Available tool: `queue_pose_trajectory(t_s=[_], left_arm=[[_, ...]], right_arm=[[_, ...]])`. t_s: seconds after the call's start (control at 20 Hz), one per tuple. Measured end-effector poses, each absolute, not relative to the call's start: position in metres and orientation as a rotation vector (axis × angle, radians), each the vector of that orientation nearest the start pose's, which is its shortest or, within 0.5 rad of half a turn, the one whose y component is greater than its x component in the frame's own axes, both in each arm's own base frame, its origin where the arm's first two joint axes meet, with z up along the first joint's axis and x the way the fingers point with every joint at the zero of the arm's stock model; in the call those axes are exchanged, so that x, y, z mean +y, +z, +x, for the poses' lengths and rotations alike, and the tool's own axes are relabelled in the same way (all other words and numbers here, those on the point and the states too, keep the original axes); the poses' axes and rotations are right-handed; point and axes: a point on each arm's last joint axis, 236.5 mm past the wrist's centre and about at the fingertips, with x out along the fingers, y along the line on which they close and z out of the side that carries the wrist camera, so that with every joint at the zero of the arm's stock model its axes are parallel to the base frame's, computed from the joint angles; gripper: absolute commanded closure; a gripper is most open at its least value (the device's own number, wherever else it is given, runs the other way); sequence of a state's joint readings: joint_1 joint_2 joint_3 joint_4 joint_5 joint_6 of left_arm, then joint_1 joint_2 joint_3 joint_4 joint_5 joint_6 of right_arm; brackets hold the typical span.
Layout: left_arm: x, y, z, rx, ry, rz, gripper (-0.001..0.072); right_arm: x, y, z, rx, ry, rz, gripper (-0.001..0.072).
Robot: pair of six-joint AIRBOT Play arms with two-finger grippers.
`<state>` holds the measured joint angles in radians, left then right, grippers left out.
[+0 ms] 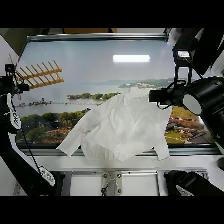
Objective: Fold the clothes and pants, and hang the long-sleeved shirts on hangers.
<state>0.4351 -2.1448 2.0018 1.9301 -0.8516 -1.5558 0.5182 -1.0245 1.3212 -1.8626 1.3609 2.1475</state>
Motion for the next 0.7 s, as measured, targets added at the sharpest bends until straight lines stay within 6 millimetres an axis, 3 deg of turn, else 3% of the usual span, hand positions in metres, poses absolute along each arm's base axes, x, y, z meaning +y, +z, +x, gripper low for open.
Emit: queue_pose_trajectory(t_s=[0.2, 0.4, 0.6, 0.7], left_arm=[[0.316, -0.034, 0.552, 1.028, 0.534, 0.137, 0.0695], [0.292, 0.022, 0.554, 0.972, 0.529, 0.148, 0.0694], [0.253, 0.095, 0.542, 0.927, 0.516, 0.156, 0.0694], [0.222, 0.135, 0.532, 0.905, 0.483, 0.169, 0.0693]], right_arm=[[0.114, 0.154, 0.334, 0.987, -0.043, 0.058, 0.0697], [0.114, 0.154, 0.334, 0.987, -0.043, 0.058, 0.0697], [0.114, 0.154, 0.334, 0.987, -0.043, 0.058, 0.0697], [0.114, 0.154, 0.334, 0.987, -0.043, 0.058, 0.0697]])
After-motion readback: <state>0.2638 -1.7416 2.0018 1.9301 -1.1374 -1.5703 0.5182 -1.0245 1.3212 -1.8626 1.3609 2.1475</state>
